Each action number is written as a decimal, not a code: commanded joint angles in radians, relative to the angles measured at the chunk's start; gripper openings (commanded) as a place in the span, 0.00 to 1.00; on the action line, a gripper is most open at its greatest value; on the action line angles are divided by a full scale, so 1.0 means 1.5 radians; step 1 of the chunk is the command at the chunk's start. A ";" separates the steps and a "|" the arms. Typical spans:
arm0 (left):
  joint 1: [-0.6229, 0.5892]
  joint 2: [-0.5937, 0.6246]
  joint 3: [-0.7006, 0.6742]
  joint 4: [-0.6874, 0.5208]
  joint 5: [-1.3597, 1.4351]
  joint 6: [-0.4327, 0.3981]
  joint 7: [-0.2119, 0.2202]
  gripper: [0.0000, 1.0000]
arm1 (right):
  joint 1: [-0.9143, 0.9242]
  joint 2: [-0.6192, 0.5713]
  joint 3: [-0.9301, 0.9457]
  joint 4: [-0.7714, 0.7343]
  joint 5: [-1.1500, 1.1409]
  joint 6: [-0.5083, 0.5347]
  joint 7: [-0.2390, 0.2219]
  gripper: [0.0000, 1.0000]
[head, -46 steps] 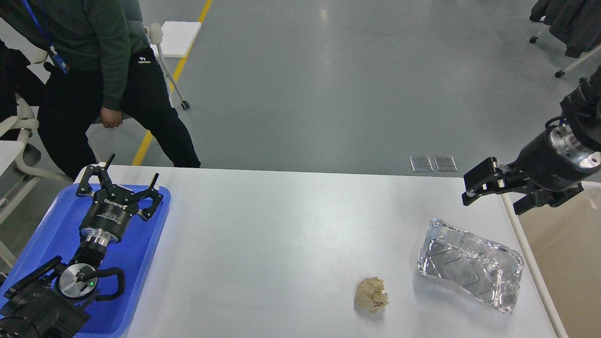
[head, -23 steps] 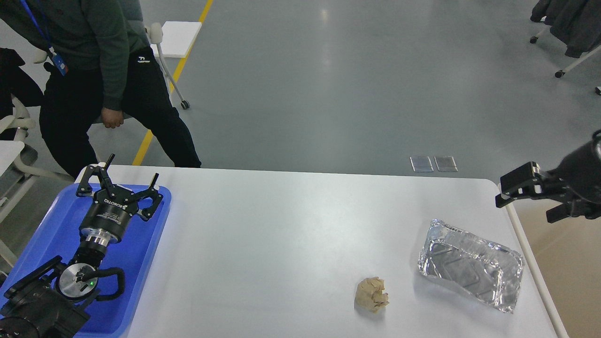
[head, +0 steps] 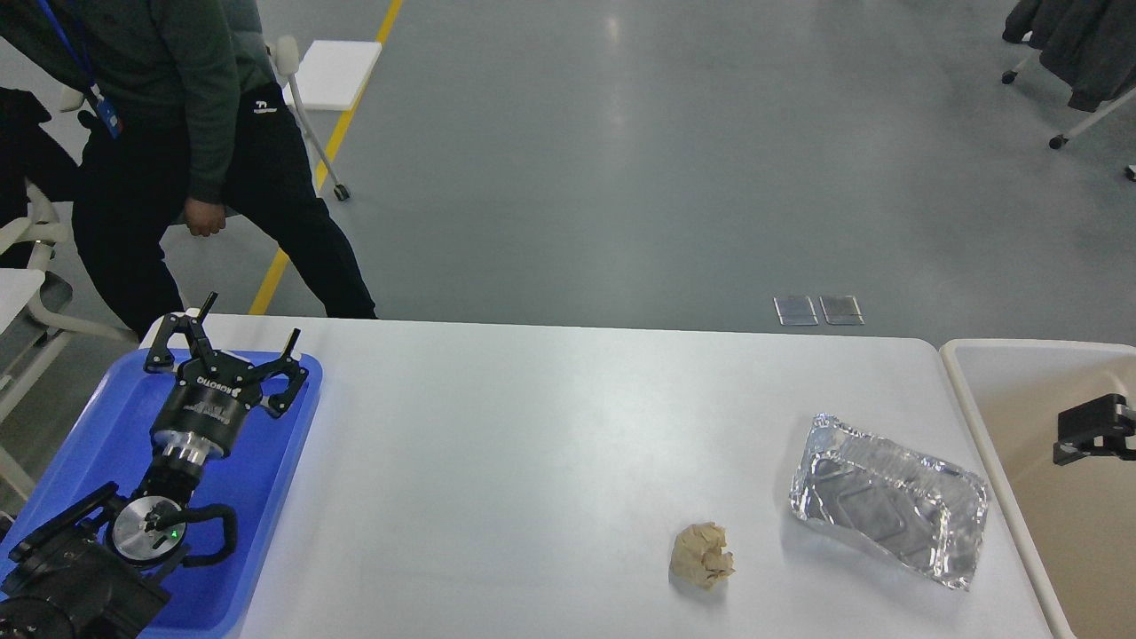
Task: Tidy desktop
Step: 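Lower the right gripper to the foil container's edge nearest the bin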
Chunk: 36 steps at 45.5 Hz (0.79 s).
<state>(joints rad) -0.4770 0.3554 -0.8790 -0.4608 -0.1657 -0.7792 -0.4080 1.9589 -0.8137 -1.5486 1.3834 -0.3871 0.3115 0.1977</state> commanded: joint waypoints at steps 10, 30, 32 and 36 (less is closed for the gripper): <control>0.000 0.000 0.000 -0.001 0.000 0.000 0.000 0.99 | -0.292 -0.022 0.234 -0.068 -0.008 -0.140 0.001 1.00; 0.000 -0.001 0.000 0.000 0.000 0.000 0.000 0.99 | -0.484 0.041 0.369 -0.209 -0.013 -0.160 0.008 1.00; 0.000 0.000 0.000 -0.001 0.000 0.000 0.000 0.99 | -0.497 0.050 0.380 -0.224 -0.013 -0.160 0.008 1.00; 0.000 -0.001 0.000 -0.001 0.000 0.000 0.000 0.99 | -0.518 0.066 0.401 -0.242 -0.014 -0.160 0.009 1.00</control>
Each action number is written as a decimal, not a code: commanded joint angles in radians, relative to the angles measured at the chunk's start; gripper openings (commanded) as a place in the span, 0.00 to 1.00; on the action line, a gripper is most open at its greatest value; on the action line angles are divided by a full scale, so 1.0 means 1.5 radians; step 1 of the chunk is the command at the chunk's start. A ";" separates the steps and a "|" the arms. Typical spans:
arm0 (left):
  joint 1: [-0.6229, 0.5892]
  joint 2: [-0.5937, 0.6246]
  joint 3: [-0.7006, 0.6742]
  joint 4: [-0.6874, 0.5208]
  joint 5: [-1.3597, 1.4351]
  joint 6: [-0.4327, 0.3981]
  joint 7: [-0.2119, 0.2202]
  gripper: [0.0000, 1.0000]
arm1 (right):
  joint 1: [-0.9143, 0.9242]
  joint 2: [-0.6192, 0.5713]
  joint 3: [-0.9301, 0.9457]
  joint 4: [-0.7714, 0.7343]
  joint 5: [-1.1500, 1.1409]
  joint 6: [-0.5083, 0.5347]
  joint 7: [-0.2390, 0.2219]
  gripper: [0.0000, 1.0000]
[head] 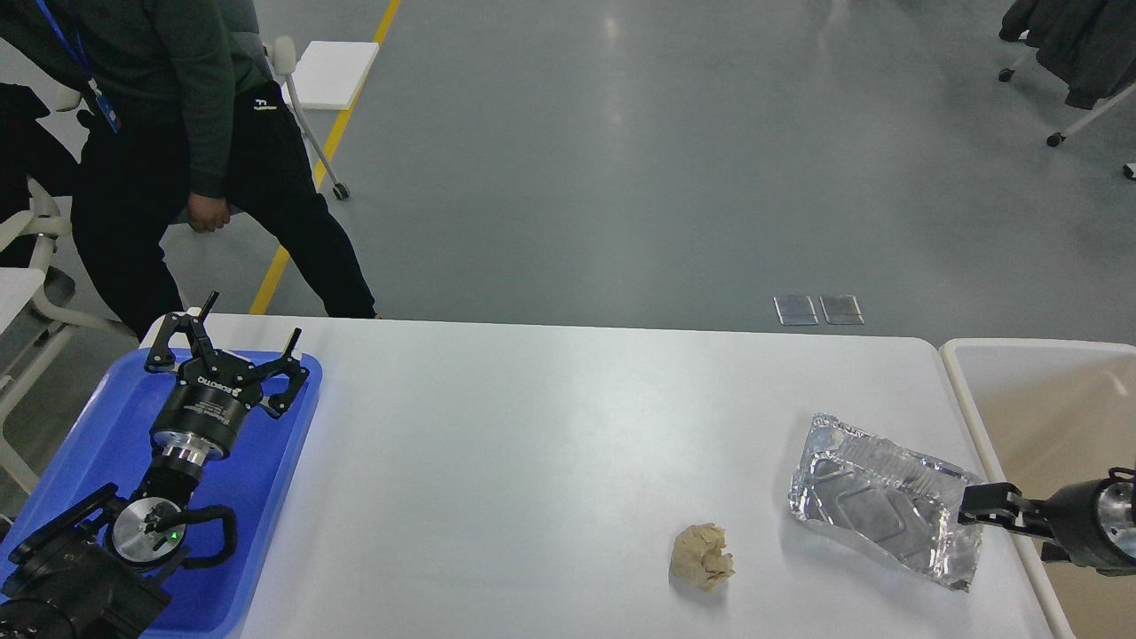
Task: Tidy desktop
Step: 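Lower the right gripper to the foil container's edge nearest the bin, then close the right gripper on the foil container edge and lift it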
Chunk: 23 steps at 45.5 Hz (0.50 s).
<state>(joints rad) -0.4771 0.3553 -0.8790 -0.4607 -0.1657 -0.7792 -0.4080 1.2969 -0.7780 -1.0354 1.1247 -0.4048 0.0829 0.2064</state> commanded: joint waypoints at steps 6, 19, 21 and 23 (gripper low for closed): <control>0.000 0.000 0.000 0.000 0.000 0.000 0.000 0.99 | -0.096 0.061 0.078 -0.085 -0.017 -0.008 0.004 1.00; 0.000 0.000 0.000 0.000 0.000 0.000 -0.001 0.99 | -0.158 0.103 0.111 -0.188 -0.017 -0.002 0.004 1.00; 0.000 0.000 0.000 0.000 0.000 0.000 -0.001 0.99 | -0.168 0.106 0.120 -0.202 -0.015 -0.002 0.004 1.00; 0.000 0.000 0.000 0.000 0.000 0.000 -0.001 0.99 | -0.180 0.107 0.130 -0.210 -0.015 -0.003 0.004 1.00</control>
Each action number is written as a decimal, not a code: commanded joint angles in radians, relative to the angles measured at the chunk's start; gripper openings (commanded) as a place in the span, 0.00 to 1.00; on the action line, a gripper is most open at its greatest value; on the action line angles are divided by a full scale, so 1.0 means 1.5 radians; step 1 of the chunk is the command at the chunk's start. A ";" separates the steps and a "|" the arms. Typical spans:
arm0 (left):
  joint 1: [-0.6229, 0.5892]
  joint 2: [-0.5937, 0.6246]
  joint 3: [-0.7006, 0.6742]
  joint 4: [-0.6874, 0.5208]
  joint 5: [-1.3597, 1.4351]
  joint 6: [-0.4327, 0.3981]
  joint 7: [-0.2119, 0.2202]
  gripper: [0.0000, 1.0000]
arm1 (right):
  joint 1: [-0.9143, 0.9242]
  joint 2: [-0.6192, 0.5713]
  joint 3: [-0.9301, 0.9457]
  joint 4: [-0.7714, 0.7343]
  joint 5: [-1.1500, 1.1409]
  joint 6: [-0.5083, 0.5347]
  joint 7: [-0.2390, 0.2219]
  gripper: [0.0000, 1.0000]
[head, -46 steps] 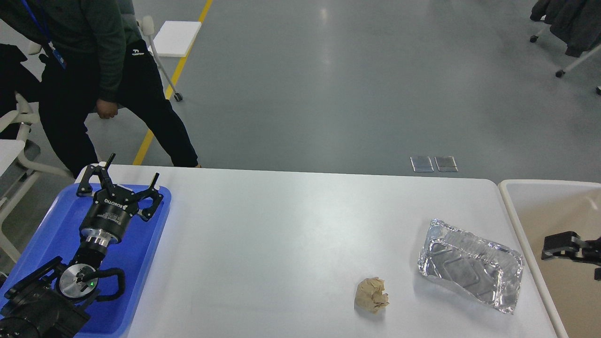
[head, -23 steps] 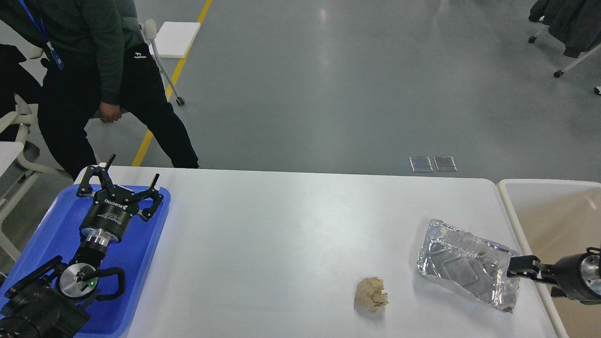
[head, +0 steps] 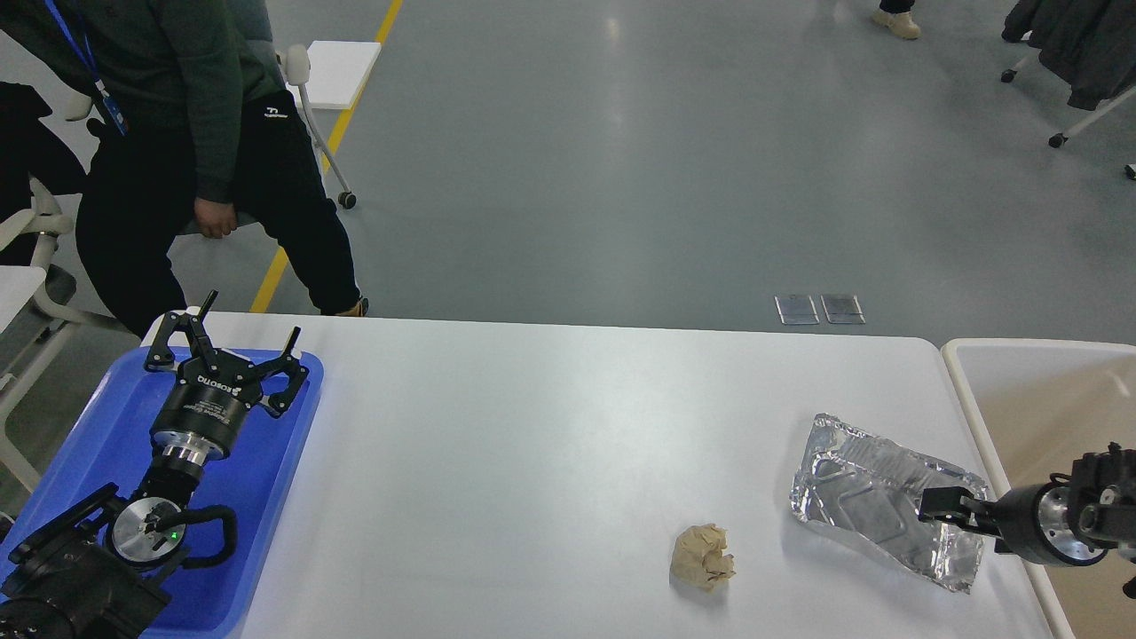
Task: Tidy desktop
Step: 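Close the right gripper on the foil container edge and lift it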
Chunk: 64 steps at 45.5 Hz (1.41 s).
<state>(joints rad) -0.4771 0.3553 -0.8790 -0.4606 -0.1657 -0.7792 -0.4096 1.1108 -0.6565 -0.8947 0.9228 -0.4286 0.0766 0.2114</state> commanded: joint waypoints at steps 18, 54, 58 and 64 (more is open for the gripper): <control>0.000 -0.001 0.000 0.000 0.000 0.000 0.000 0.99 | -0.121 0.035 0.041 -0.127 -0.004 -0.025 0.000 0.84; 0.000 -0.001 0.000 0.000 0.000 0.000 0.001 0.99 | -0.081 0.005 0.013 -0.110 -0.091 -0.058 0.062 0.00; 0.000 -0.001 0.000 -0.001 0.000 0.000 0.001 0.99 | -0.060 -0.027 0.012 -0.088 -0.093 -0.056 0.067 0.00; 0.000 -0.001 0.000 -0.001 0.000 0.000 0.001 0.99 | 0.004 -0.068 -0.009 -0.046 -0.121 -0.031 0.067 0.00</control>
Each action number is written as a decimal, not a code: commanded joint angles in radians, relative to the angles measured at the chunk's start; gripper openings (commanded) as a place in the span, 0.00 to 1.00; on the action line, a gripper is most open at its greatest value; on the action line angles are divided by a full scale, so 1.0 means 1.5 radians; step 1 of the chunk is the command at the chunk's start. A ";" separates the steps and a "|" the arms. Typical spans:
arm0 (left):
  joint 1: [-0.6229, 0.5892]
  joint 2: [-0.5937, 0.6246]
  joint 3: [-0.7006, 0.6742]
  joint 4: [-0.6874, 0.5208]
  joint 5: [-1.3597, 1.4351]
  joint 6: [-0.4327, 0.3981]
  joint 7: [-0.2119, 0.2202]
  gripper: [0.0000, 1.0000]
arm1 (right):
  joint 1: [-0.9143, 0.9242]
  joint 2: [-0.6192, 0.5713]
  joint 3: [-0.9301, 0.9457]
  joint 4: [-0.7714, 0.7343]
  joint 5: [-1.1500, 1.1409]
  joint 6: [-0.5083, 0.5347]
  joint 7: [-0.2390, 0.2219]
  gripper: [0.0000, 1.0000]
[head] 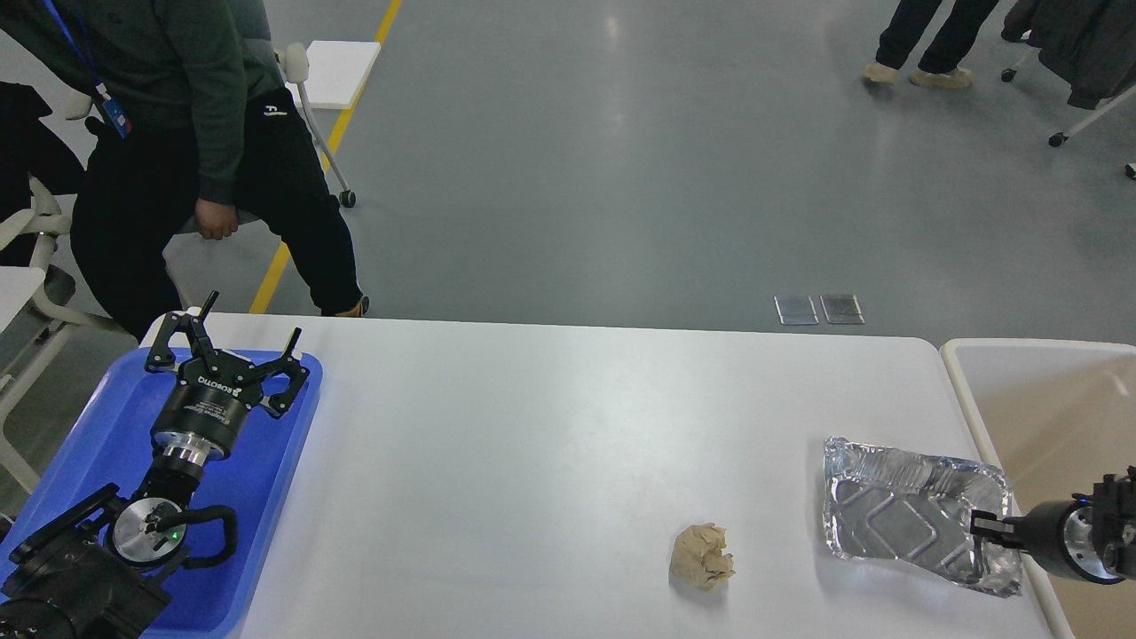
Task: Tidy desktop
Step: 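Close the right gripper on the foil container edge and lift it, then carry the foil container up and over toward the beige bin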
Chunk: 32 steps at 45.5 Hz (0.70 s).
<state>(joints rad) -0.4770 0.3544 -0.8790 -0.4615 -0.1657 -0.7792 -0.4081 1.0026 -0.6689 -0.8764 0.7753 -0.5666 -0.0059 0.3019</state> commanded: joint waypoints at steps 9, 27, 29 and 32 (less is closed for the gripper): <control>0.000 0.000 0.000 0.000 0.000 0.000 0.000 0.99 | 0.255 -0.130 -0.112 0.171 -0.044 0.061 0.006 0.00; 0.000 0.000 0.000 0.000 0.000 0.000 0.000 0.99 | 0.662 -0.147 -0.346 0.409 -0.046 0.170 0.005 0.00; 0.000 0.000 0.000 0.001 0.000 0.000 0.000 0.99 | 0.699 -0.146 -0.355 0.426 -0.045 0.189 0.005 0.00; 0.000 0.000 0.000 0.000 0.000 0.000 0.000 0.99 | 0.757 -0.144 -0.366 0.451 -0.044 0.217 0.005 0.00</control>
<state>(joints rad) -0.4771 0.3544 -0.8790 -0.4615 -0.1657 -0.7793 -0.4080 1.8118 -0.8772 -1.2994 1.2907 -0.6312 0.1925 0.3099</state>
